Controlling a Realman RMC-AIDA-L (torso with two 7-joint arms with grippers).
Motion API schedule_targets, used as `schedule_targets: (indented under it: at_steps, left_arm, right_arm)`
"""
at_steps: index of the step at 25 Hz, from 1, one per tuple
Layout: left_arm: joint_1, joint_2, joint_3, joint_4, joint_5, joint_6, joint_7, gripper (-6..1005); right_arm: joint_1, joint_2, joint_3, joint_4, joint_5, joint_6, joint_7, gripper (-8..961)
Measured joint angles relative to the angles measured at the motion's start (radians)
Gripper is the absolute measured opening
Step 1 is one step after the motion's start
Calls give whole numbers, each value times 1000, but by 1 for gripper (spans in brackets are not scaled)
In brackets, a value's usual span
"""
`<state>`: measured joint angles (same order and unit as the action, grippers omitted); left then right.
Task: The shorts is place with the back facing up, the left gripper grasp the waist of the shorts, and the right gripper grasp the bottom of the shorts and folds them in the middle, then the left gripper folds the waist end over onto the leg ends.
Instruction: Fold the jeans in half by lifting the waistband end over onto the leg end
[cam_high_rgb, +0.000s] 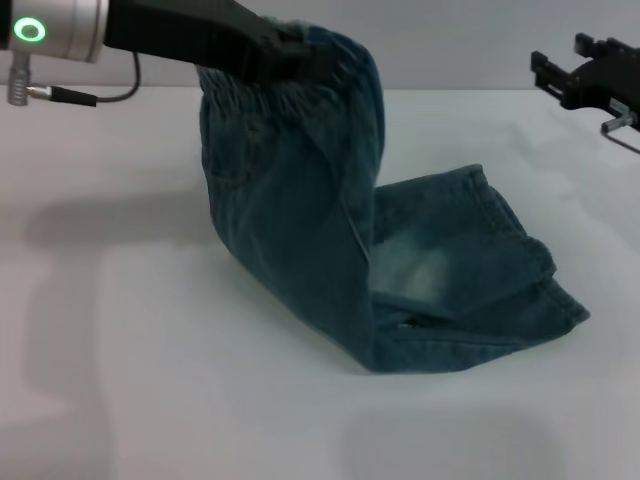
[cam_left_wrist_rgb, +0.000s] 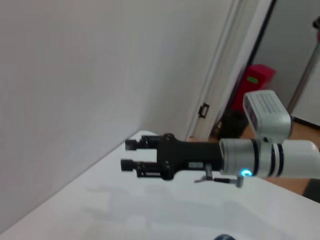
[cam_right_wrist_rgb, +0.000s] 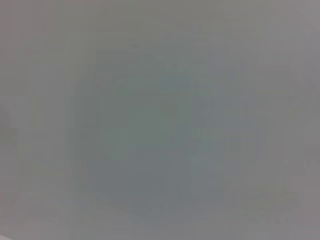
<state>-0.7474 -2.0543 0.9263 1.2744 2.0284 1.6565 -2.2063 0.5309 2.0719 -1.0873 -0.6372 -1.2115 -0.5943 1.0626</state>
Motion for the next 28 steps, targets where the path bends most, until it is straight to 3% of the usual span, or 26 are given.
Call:
schedule_targets:
  at_steps: [5,10,15,28]
  left_arm:
    - [-1,-2,42,-8,-9,-11,0,42]
    - [4,-3,102,-24,-9,-47,-1,42]
    - [2,0,96,-35,-2,-58,-1,42]
    - [3,8,87,-37,34,-75,-12,43]
  right_arm:
    - [-2,0,39,2,1,-47,-1,617]
    - [-22,-1,-8,3,-37,-158,0,617]
    - [-88,0,-125,-20,-119,-315,5,617]
    - [-211,-3,-122,-194,-424,-675,99,618]
